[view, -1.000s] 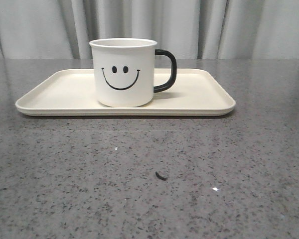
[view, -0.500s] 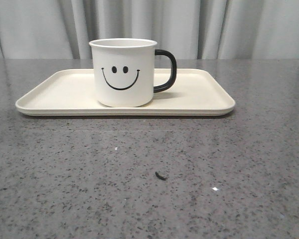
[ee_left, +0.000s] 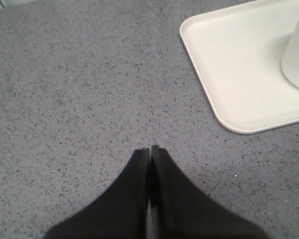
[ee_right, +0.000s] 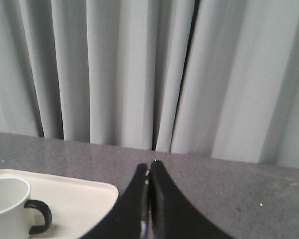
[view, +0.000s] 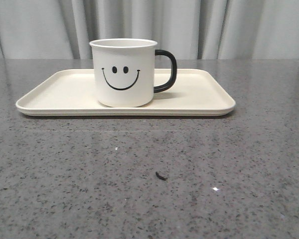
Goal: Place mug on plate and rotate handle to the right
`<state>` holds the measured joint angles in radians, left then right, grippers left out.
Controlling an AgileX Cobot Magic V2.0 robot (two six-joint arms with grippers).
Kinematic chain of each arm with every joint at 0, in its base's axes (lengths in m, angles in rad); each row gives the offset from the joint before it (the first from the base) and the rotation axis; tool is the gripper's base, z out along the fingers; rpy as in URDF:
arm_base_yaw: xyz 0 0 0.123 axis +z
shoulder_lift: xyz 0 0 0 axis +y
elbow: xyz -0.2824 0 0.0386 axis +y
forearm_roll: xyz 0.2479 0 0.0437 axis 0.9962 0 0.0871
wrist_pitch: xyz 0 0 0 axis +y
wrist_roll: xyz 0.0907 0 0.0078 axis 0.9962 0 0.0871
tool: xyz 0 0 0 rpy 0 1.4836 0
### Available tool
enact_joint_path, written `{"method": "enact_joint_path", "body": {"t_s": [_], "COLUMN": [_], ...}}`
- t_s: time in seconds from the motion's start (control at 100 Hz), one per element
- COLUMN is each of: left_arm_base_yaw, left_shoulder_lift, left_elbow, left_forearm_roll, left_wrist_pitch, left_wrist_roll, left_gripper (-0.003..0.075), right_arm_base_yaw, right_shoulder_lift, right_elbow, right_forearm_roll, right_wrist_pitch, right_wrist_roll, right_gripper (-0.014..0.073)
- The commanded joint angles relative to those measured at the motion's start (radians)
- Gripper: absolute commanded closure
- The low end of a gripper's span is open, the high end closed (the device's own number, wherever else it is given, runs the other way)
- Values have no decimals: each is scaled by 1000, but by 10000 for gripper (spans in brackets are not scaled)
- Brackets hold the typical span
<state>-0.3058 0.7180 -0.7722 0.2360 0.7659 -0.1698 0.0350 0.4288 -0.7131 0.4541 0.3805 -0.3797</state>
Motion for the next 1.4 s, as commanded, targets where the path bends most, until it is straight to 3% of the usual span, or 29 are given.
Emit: {"method": "enact_joint_path", "body": {"t_s": [0.0,0.57,0.8,1.2,1.39], "left_arm_base_yaw": [3,3,3,3,-21], "left_shoulder_lift": [-11,-13,-13,-12,-29], "left_elbow": [13,32,32,32,57], "left_forearm_roll": [2,-5,-47,-17,24], "left_wrist_pitch": [-101,-223,-157,-160,-313], "left_wrist_roll": [-14,-14,-14,-14,-14], "left_gripper": [739,739,739,739,739], "right_arm_base_yaw": [-7,-7,-7,-7,-7], "right_shoulder_lift": [-3,-3,-3,-3,-3], "right_elbow": [23,50,50,50,50], "right_forearm_roll": [3,3,3,3,3], "right_wrist_pitch": [-91,-23,-23,-23,-23], "right_wrist_roll": [2,2,2,2,2], "right_gripper": [682,682,682,682,682]}}
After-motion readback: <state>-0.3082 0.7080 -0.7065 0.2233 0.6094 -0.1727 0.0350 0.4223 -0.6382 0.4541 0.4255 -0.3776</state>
